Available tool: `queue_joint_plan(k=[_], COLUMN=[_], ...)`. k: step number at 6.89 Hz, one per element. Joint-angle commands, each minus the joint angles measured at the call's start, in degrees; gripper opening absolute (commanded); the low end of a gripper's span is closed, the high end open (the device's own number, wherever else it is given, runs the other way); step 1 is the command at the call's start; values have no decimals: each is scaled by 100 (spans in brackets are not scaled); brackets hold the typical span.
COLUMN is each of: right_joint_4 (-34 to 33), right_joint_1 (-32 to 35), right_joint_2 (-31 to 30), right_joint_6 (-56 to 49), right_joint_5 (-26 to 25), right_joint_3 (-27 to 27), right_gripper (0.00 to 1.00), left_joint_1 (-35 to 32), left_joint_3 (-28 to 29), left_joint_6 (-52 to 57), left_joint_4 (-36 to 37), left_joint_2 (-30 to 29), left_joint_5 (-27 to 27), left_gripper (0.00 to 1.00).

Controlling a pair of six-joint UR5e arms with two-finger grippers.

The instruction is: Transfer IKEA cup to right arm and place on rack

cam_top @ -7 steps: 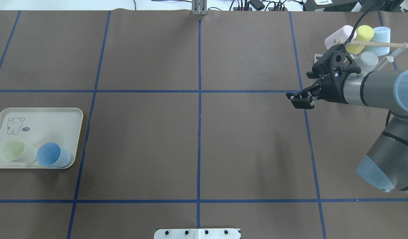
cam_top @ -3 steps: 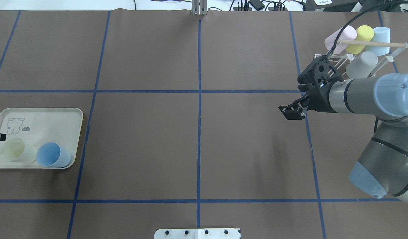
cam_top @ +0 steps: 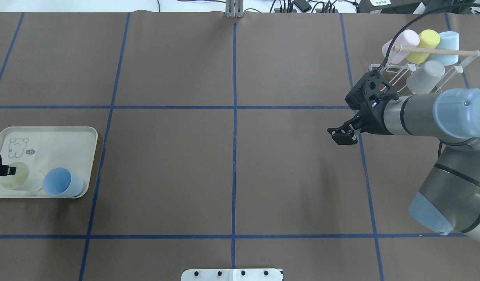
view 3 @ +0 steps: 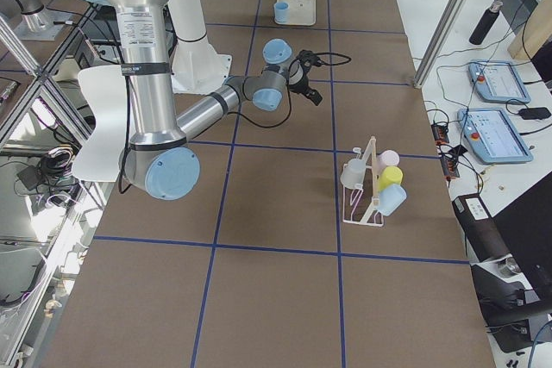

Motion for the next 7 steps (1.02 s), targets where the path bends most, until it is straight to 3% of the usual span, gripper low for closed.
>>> queue_joint_plan(k=[1,3,7], right_joint_4=[-3,-3,67], right_joint_1=[-3,-3,-20], right_joint_2=[14,-4,162], right_joint_6=[-73,-73,-64], right_joint_5=[-3,-3,-3], right_joint_3=[-13,-13,-92], right_gripper=[99,99,99], left_joint_1=[48,48,-240], left_joint_3=[3,-6,-129], left_joint_6=[-32,-32,38], left_joint_4=[-11,-11,7], left_joint_2=[1,1,-17], left_joint_5=[-17,-9,-9], left_gripper=[39,0,0])
